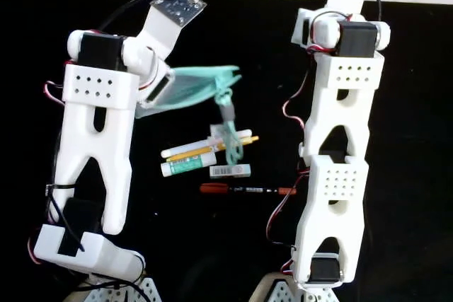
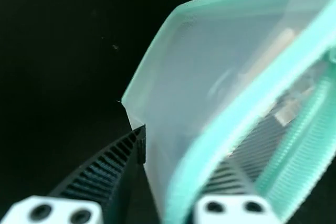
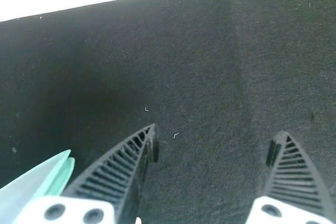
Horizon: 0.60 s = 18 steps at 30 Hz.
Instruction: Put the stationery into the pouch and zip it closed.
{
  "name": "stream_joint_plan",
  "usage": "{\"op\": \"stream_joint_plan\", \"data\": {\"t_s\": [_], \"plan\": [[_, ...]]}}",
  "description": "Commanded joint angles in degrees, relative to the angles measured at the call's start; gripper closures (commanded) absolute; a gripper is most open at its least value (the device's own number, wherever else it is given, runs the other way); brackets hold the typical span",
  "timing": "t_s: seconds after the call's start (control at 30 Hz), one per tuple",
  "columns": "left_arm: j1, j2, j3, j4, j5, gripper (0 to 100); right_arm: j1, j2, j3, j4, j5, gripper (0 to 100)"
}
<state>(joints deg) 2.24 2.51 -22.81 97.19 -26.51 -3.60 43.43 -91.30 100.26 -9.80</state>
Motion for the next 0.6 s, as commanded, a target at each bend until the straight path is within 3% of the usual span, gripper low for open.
{"op": "stream_joint_plan", "data": {"t_s": [0.0,0.13,0.57], "plan": [[0.2,-1.0,0.0,-2.2,2.2,67,0.4,-0.2,0.0,0.8,-0.5,67.0],[0.1,-1.1,-1.6,-6.2,5.5,68,0.4,-0.2,0.0,0.8,-0.4,67.0],[-3.1,-1.1,-7.3,-6.1,13.9,69,0.6,2.8,-0.7,0.8,-0.6,67.0]]}}
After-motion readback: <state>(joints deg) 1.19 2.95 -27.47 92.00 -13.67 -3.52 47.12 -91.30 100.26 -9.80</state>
